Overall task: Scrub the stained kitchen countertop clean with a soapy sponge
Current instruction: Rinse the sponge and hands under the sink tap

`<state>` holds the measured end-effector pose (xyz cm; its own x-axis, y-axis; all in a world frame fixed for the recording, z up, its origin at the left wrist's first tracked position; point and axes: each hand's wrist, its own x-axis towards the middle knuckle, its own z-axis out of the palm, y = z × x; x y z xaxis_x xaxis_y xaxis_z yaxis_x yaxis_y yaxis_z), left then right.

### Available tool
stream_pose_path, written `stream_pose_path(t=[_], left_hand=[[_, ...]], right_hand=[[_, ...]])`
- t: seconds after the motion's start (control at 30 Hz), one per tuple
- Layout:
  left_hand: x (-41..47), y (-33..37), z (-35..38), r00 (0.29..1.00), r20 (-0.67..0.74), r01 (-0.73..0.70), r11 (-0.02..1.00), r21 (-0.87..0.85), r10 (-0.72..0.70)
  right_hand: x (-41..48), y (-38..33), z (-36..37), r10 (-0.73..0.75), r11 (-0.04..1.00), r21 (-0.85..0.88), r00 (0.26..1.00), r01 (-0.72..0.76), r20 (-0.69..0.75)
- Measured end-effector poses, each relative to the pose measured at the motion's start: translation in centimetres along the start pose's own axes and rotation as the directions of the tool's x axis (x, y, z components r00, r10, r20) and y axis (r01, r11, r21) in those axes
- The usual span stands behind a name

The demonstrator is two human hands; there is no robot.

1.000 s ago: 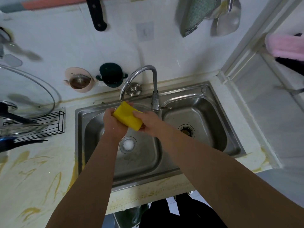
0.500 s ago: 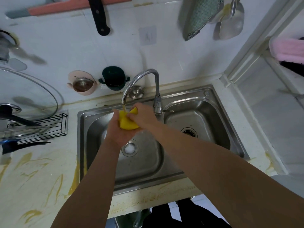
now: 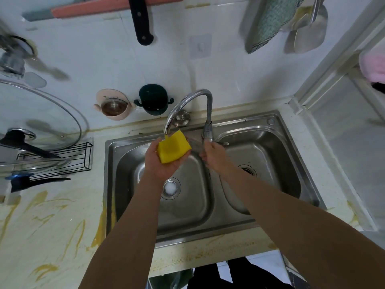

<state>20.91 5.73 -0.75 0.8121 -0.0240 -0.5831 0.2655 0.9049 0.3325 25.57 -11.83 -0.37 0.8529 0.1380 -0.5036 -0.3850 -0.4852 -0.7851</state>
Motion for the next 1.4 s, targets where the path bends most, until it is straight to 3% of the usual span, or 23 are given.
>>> stream_pose_path(t=[0.23,0.37,0.47,0.67,0.87,1.07,1.27,1.4], left_hand=[[0.4,1.4,-0.4,0.988,0.134,0.076,0.997,0.031,-0.079],[0.0,3.3,-1.1,0.989,0.017,0.141,0.979,0.149,-0.145],[-0.7,4.2,-1.7,0.992,-0.041,0.123,0.960,0.251,-0.116],[-0.3,2.8,-1.8,0.997,-0.050,0.062,0.984,0.165,-0.054],[1.8,0.4,-0.9,0.986,0.124,0.103,0.992,0.074,-0.112],[3.6,0.9,-1.0,0.918,0.305,0.238,0.967,0.088,-0.254],[3.1,2.1,-0.5,0.912,0.280,0.268,0.952,0.147,-0.300],[3.4,2.2,0.6,0.946,0.116,0.283,0.945,0.162,-0.303]], right_hand=[[-1.4,4.2,-4.1,0.197,0.967,0.154,0.979,-0.202,0.047],[-1.9,5.2,-5.4,0.237,0.958,0.153,0.971,-0.241,0.041],[-1.7,5.8,-5.3,0.255,0.953,0.157,0.966,-0.259,0.046],[-2.1,6.2,-4.1,0.283,0.938,0.180,0.955,-0.295,0.087],[-3.3,7.9,-4.2,0.319,0.926,0.182,0.944,-0.329,0.084],[-3.5,10.0,-6.3,0.363,0.918,0.154,0.931,-0.365,0.042],[-2.6,9.1,-6.9,0.337,0.933,0.127,0.941,-0.338,0.031],[-1.0,7.3,-5.7,0.295,0.939,0.173,0.954,-0.299,0.050]])
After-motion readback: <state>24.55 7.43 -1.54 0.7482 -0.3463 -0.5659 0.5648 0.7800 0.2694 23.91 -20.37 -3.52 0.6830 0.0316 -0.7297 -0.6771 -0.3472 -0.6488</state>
